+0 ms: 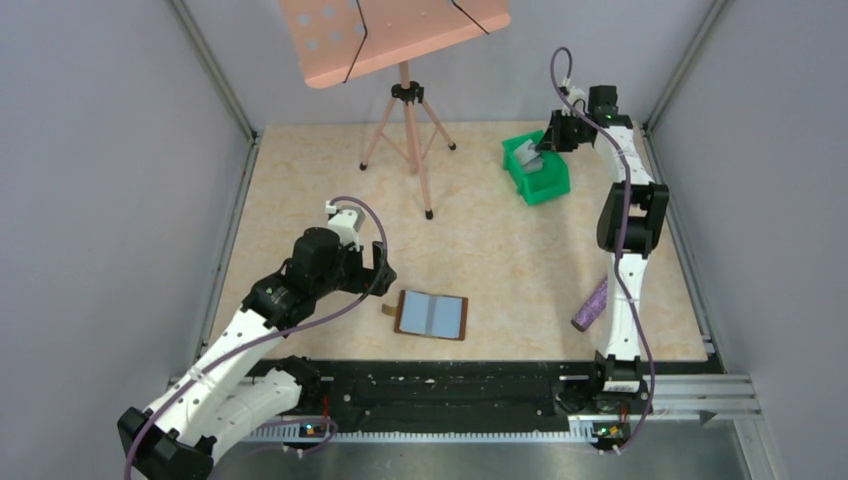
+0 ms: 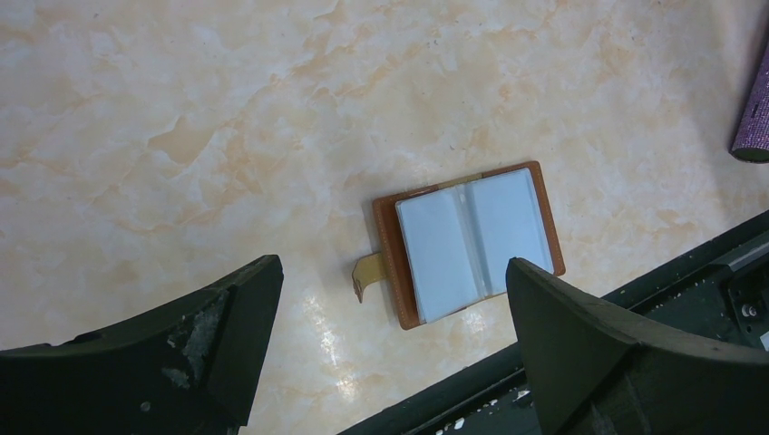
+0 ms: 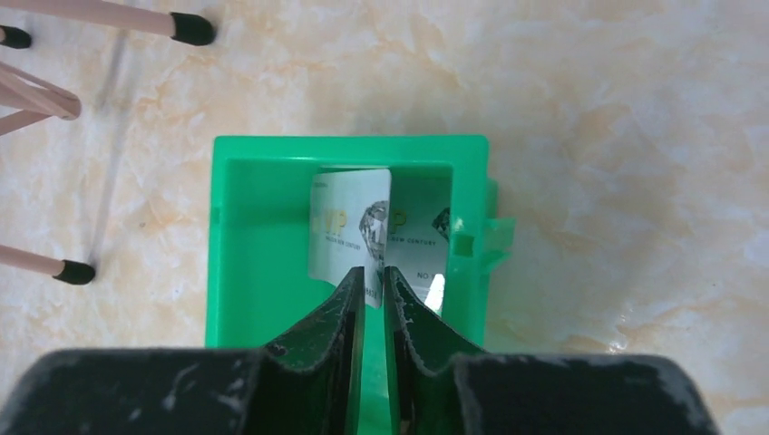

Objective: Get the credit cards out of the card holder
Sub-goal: Place the credit card in the storage box, then reset both arms

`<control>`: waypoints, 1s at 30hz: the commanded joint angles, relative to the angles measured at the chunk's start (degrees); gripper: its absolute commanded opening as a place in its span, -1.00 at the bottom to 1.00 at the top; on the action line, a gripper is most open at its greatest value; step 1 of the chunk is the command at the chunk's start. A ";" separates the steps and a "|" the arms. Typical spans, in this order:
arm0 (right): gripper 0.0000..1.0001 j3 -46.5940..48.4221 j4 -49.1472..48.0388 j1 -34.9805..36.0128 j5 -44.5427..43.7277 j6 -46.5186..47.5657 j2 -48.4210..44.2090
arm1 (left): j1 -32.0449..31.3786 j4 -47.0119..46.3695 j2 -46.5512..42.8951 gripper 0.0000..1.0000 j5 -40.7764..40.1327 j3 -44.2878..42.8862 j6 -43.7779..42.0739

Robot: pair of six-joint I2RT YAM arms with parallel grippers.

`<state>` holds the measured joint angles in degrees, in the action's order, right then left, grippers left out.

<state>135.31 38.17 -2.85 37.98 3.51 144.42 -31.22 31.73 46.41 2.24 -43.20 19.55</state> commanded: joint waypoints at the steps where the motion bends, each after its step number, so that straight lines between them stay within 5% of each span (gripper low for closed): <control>1: -0.71 -2.47 -5.80 0.80 -4.91 -3.07 -2.90 | 0.01 -0.48 -0.05 0.98 -0.27 -2.25 0.00; 25: -0.20 -5.14 -4.92 1.58 -11.19 -9.59 -15.70 | -0.01 -1.11 -2.10 0.98 0.51 -2.29 2.25; 30: -0.10 -17.79 -4.82 2.49 -13.12 -16.78 -26.43 | -0.06 -2.21 -1.01 0.98 -0.64 -3.83 5.91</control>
<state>125.14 32.64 -1.65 26.39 -7.18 129.51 -31.22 31.70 45.15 2.68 -43.38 21.91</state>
